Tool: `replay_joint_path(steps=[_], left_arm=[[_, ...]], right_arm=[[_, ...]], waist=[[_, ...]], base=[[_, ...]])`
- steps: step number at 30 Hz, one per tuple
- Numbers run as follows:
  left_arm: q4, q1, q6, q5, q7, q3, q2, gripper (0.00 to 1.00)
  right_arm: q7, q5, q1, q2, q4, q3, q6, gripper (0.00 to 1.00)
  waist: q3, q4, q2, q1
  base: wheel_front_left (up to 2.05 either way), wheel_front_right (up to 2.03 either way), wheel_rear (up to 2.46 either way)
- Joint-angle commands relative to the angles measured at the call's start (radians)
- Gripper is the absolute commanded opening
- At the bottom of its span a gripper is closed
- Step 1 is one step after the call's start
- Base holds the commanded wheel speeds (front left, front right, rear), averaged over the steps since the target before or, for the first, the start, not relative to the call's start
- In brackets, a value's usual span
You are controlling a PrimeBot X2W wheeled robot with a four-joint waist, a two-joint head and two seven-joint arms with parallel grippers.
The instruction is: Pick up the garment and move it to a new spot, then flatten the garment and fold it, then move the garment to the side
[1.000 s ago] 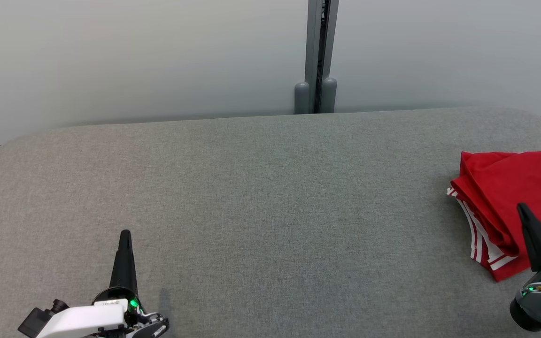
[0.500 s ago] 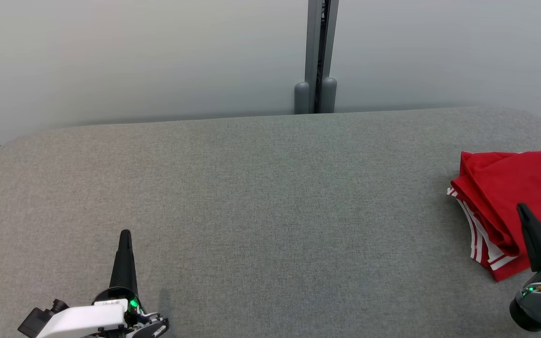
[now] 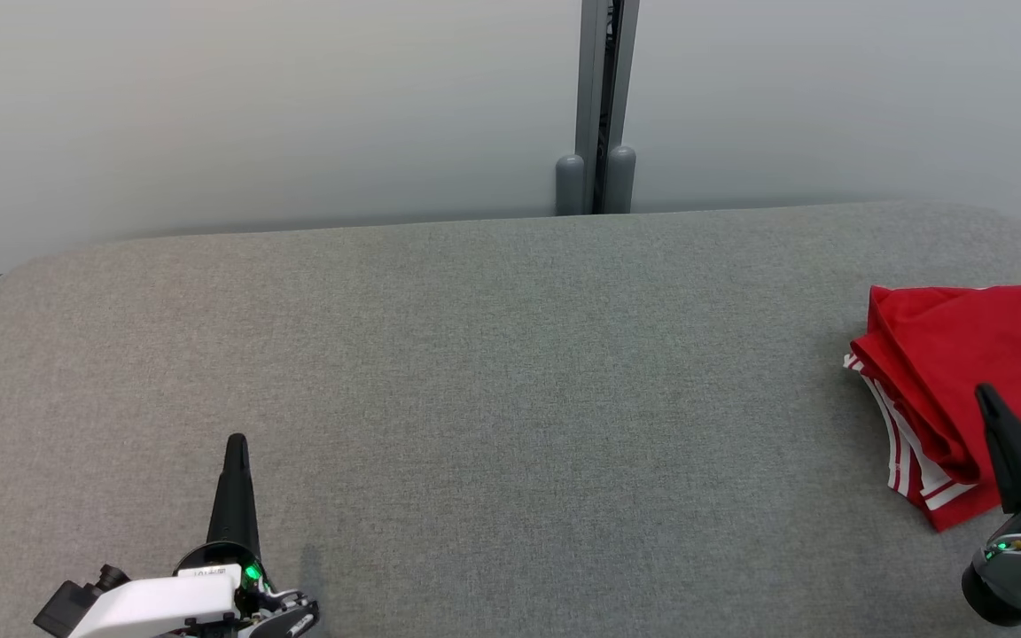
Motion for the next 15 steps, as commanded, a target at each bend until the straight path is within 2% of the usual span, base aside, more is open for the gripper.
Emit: replay_joint_path(steps=[1,15], left_arm=[[0.001,-0.02,-0.005,-0.001,0.002,0.002,0.002,0.0],[0.001,-0.021,-0.005,-0.001,0.002,0.002,0.002,0.0]], right_arm=[[0.007,-0.002,-0.008,-0.003,-0.001,-0.006,0.003,0.0],[0.009,-0.008,-0.009,0.001,-0.001,-0.011,0.003,0.0]], waist=[[0.0,0.0,0.0,0.0],[0.0,0.0,0.0,0.0]], base=[[0.0,0.0,0.0],[0.0,0.0,0.0]])
